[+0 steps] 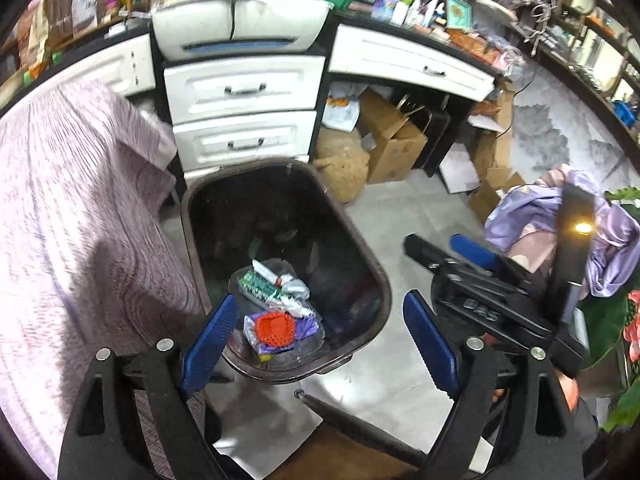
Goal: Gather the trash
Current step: 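Move both tools back over the table toward the orange peel and mask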
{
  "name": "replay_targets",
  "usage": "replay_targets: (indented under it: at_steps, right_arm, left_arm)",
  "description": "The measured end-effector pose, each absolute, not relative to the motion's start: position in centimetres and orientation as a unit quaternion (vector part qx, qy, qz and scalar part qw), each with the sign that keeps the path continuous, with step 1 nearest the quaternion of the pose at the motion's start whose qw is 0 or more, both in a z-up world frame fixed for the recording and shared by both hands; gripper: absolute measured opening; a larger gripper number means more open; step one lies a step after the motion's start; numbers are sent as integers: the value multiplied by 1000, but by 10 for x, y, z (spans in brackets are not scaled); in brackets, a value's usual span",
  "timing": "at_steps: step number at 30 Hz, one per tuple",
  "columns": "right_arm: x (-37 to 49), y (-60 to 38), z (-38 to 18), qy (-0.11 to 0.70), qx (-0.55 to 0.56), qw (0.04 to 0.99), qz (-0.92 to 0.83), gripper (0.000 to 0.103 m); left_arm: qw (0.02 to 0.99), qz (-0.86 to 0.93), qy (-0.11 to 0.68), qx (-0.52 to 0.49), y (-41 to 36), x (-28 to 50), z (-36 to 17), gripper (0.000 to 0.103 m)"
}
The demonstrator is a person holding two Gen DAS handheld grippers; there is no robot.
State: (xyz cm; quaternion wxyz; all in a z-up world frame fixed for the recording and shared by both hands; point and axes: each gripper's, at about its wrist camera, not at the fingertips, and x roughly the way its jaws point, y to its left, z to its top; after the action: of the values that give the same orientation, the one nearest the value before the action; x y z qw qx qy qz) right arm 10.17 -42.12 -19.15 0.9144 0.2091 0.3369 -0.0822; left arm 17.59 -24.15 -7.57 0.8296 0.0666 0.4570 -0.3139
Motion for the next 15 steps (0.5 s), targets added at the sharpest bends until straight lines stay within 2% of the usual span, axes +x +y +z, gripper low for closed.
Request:
replay_targets:
  at_steps: [12,15]
  right_arm:
    - [121,-380,-138,312,161,936,-12,84]
    - [133,-357,-120,306,145,941,26,90]
  left_arm:
    - [865,-282,411,63,-183,163,-40,94]
    - [873,-263,407,63,-159,163,-38,96]
